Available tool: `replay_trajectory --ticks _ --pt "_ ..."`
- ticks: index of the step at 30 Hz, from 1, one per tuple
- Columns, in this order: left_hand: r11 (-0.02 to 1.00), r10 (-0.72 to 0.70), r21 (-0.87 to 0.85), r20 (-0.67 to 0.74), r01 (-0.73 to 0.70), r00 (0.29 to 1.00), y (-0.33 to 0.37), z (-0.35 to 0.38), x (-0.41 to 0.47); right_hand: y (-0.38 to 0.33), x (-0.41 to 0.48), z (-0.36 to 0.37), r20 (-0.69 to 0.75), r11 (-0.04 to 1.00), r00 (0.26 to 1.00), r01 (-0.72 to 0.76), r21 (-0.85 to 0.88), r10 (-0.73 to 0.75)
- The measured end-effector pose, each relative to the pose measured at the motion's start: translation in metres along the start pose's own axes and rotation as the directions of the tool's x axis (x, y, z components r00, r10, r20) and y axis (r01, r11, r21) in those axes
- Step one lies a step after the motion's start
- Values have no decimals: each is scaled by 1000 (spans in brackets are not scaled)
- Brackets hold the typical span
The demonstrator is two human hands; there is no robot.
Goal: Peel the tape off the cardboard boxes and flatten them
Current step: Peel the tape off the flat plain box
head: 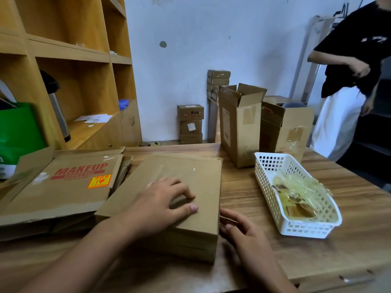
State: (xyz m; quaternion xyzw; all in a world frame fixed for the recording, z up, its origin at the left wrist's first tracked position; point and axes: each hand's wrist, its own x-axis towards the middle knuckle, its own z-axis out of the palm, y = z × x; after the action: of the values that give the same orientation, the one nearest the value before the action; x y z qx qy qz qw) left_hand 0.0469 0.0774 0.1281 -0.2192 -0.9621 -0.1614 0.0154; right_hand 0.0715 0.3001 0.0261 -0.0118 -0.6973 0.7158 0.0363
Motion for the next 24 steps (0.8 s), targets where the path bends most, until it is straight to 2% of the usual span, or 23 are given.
replay_trajectory --ticks 3,10,16,24 --pt "998 32 -52 -24 -34 999 -5 4 1 1 -4 -3 -18 989 997 72 -128 -75" --pt "997 54 -46 -48 -56 997 -6 9 0 0 -9 -6 -44 983 990 126 -133 -133" --pt "996 65 -56 -65 -69 996 -10 13 1 -4 -15 -4 -25 994 997 80 78 -79" --pt "994 64 -81 -62 -69 996 -12 12 1 -4 -16 -3 -3 970 997 78 232 -80"
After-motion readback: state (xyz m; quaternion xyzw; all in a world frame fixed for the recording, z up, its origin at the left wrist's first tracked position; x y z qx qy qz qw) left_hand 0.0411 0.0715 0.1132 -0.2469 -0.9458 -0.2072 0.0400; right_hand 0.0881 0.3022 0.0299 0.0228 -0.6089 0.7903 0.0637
